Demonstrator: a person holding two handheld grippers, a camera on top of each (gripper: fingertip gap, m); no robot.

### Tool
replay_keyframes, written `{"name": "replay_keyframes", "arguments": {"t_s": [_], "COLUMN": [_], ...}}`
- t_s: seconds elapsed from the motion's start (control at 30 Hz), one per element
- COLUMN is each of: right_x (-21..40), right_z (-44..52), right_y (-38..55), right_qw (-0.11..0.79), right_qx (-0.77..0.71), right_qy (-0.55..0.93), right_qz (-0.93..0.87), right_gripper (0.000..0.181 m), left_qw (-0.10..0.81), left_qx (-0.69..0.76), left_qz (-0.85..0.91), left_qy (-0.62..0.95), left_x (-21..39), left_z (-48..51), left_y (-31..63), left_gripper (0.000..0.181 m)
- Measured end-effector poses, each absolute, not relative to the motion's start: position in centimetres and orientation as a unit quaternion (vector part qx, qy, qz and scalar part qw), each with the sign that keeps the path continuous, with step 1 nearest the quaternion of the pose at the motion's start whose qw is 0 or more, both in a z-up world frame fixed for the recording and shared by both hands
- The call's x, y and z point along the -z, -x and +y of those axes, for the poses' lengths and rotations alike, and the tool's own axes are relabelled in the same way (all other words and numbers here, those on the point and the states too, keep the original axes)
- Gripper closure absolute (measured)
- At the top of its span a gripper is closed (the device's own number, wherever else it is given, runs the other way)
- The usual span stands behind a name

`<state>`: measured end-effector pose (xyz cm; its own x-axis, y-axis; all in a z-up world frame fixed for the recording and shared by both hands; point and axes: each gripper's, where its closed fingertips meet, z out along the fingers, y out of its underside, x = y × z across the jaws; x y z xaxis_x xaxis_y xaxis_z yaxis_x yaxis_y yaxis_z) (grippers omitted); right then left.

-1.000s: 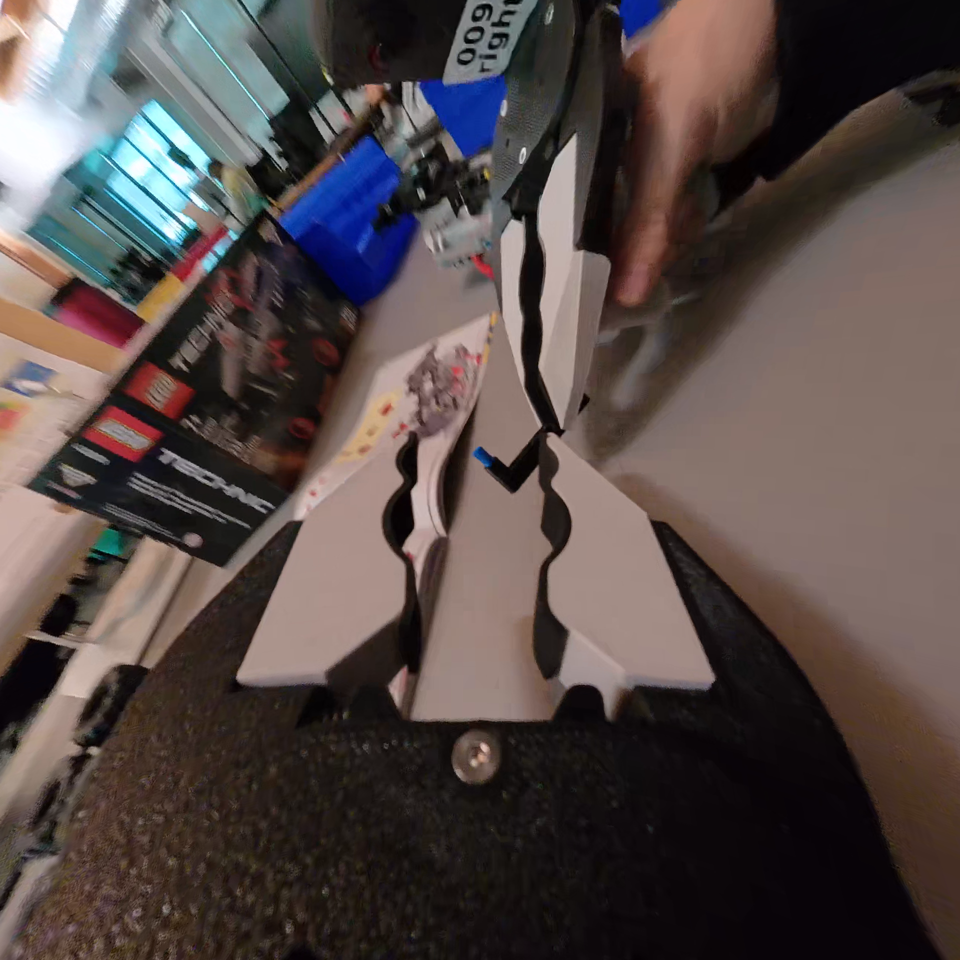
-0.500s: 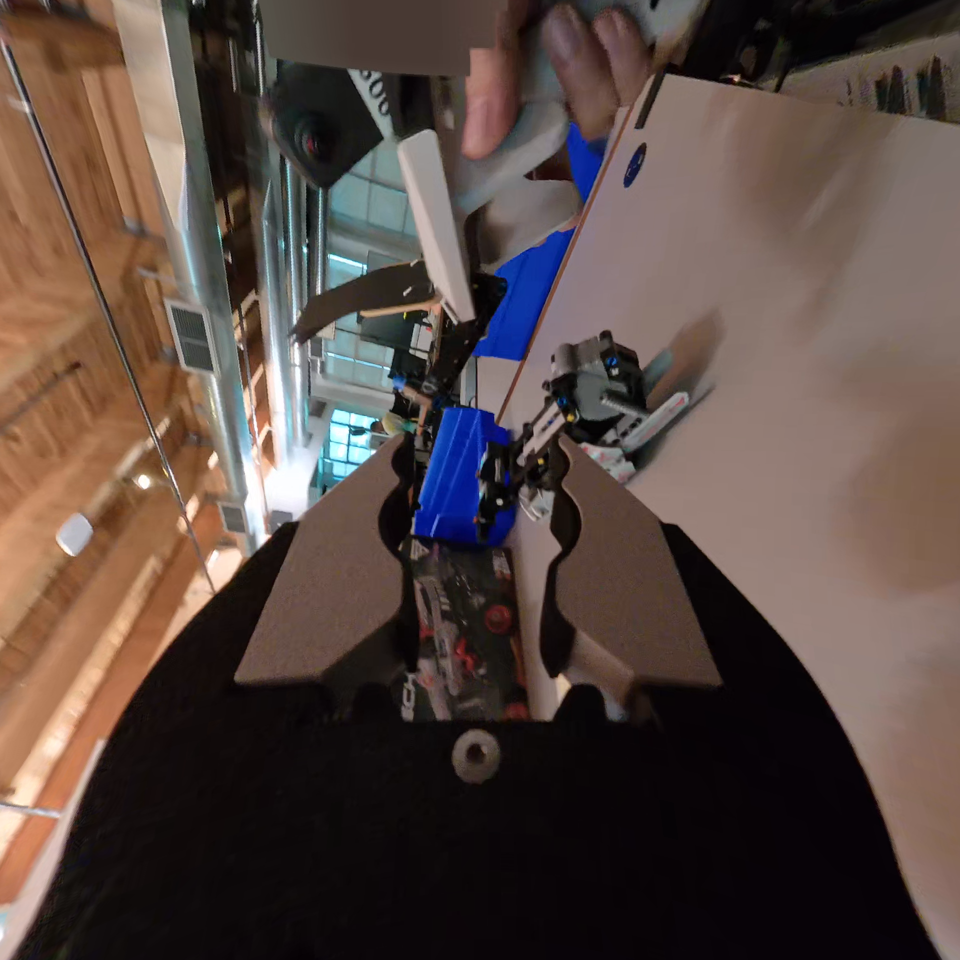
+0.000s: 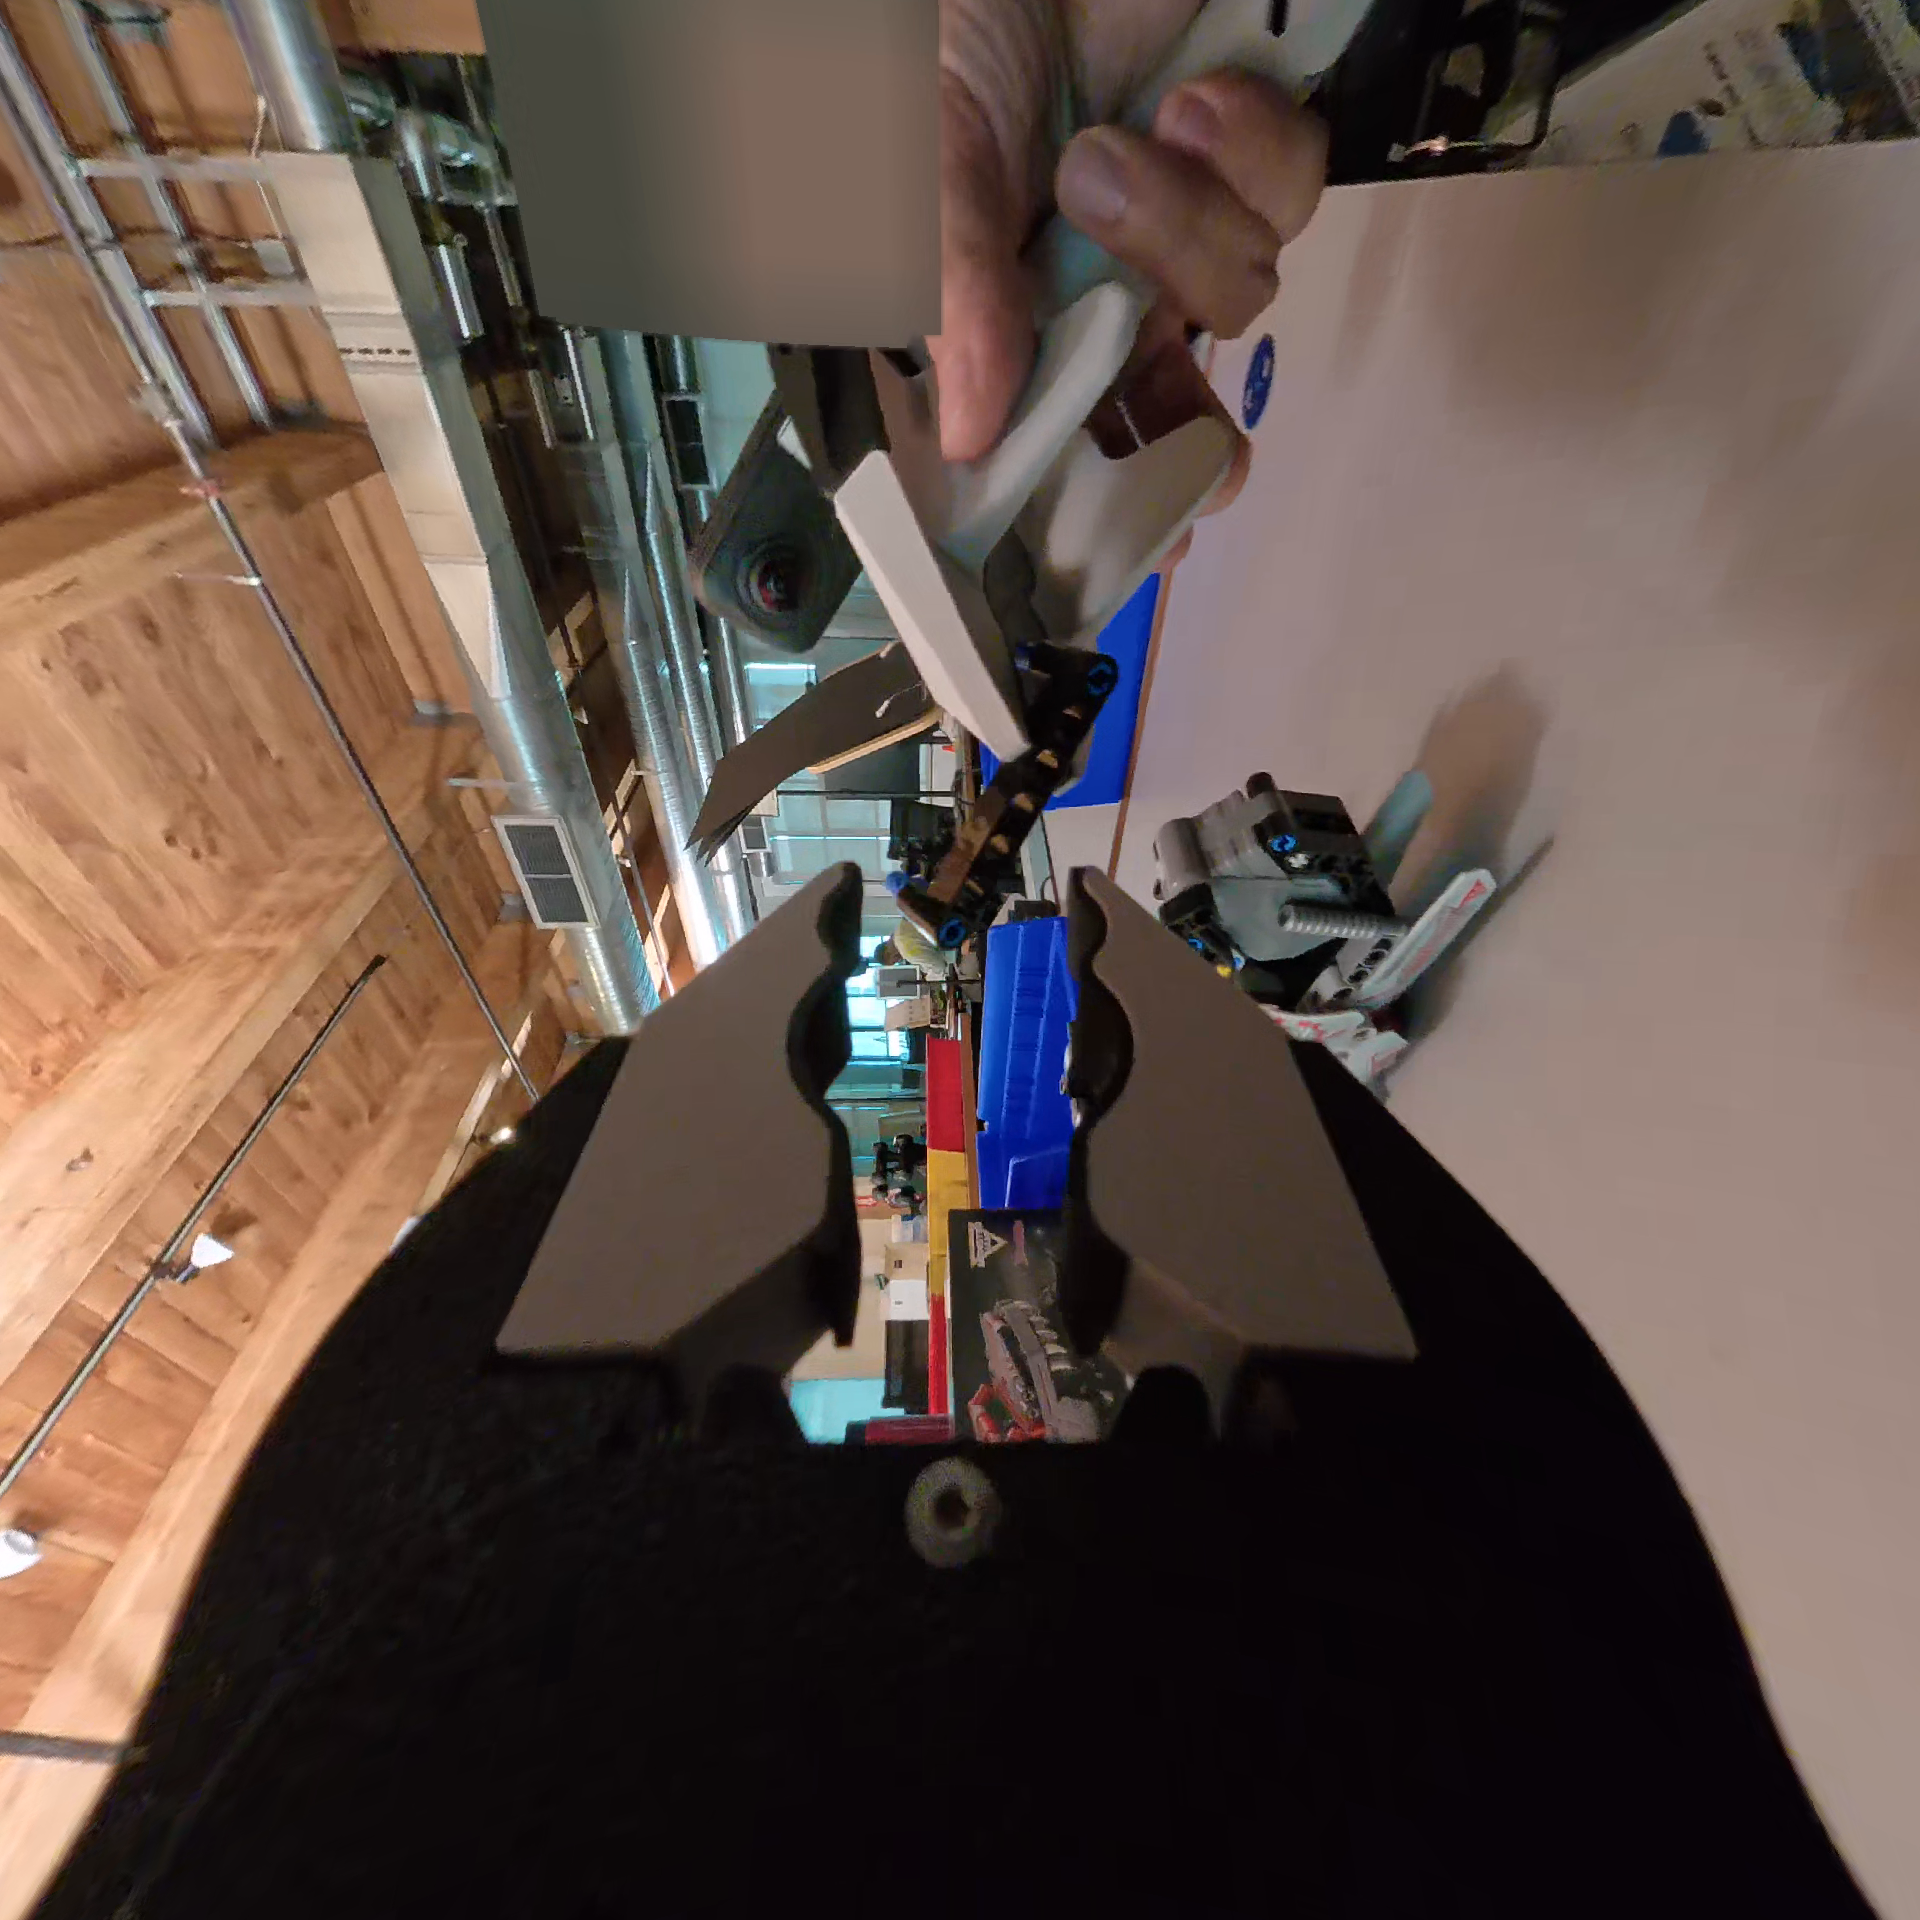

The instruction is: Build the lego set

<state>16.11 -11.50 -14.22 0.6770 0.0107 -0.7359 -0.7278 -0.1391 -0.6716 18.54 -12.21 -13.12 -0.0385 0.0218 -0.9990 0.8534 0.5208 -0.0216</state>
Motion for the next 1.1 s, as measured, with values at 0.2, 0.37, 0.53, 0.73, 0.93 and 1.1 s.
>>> {"name": "replay_keyframes", "arguments": {"t_s": [0.2,0.37,0.53,0.73,0.93,1.1], "right_x": [14.6,13.5,13.6,11.9,13.5,14.5], "right_z": [-11.3,-11.7,-12.9,-14.5,-13.6,-14.0], "right_y": [-16.3,-17.4,-19.1,-21.5,-21.9,-23.6], "right_qw": [0.589,0.613,0.609,0.575,0.485,0.443], "right_qx": [-0.320,-0.297,-0.191,0.173,0.252,0.246], "right_qy": [0.694,0.685,0.727,0.795,0.836,0.859], "right_qz": [0.261,0.259,0.254,0.088,-0.044,-0.079], "right_gripper": [0.175,0.164,0.139,0.130,0.150,0.175], "left_qw": [0.602,0.563,0.474,0.276,0.169,0.143], "left_qx": [0.320,0.329,0.371,0.382,0.379,0.380], "left_qz": [0.633,0.678,0.757,0.876,0.908,0.913], "left_qy": [-0.367,-0.338,-0.255,-0.106,-0.051,-0.050], "left_x": [13.6,14.1,14.7,16.7,16.6,15.9], "left_z": [-11.9,-11.6,-11.2,-10.8,-11.5,-12.2], "left_y": [-18.8,-20.0,-21.5,-23.0,-23.2,-23.7], "left_gripper": [0.168,0.175,0.176,0.176,0.176,0.176]}}
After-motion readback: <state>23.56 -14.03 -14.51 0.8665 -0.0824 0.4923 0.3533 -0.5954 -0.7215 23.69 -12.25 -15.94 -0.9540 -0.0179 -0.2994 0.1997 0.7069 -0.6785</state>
